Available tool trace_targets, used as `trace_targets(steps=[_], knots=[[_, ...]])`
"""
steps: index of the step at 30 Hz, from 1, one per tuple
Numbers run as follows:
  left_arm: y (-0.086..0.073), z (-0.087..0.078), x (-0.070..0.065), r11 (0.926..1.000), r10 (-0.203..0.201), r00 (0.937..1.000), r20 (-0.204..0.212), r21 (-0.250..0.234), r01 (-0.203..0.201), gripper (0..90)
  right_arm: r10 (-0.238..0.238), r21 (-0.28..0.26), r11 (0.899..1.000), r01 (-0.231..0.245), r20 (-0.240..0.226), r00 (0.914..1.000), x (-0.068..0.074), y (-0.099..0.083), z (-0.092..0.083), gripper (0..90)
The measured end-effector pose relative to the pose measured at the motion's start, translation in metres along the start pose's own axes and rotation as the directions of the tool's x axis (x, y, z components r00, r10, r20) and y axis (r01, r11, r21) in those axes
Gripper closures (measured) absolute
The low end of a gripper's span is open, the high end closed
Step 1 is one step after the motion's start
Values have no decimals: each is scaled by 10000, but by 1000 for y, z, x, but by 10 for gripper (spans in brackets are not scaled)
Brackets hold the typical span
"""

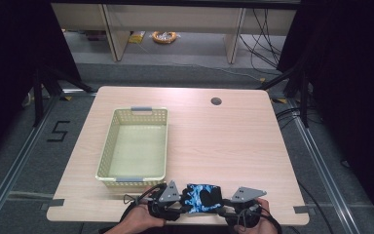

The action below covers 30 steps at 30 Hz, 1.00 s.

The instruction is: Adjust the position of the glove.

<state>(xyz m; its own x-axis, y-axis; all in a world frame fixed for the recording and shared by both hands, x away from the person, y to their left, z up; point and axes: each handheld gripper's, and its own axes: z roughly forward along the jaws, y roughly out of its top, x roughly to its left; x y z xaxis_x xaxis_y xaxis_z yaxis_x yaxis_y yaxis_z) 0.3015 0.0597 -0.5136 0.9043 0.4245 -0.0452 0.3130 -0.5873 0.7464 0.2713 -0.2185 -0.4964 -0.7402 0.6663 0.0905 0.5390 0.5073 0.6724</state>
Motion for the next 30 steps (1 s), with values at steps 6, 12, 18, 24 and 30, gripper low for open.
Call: trace_targets(steps=[6,12,18,24,30], knots=[[2,-1,-2,10000,38,9999,-106,30,-37,793,-1040,556,9933,1016,421,9937,4,3,-2,850],[10,-13,-3,9992,34,9998,-193,-409,-42,832,-1324,379,9907,1306,511,9899,5,6,-10,871],[16,-24,1,9984,150,9998,93,-555,-145,807,-1748,185,9846,1739,698,9821,13,15,-22,876],[12,-20,0,9999,164,9998,111,-48,-164,858,-1872,354,9820,1855,526,9809,18,16,-14,878],[16,-34,8,9979,-139,9996,-264,-634,122,887,-2111,66,9774,2111,686,9751,25,25,-13,882]])
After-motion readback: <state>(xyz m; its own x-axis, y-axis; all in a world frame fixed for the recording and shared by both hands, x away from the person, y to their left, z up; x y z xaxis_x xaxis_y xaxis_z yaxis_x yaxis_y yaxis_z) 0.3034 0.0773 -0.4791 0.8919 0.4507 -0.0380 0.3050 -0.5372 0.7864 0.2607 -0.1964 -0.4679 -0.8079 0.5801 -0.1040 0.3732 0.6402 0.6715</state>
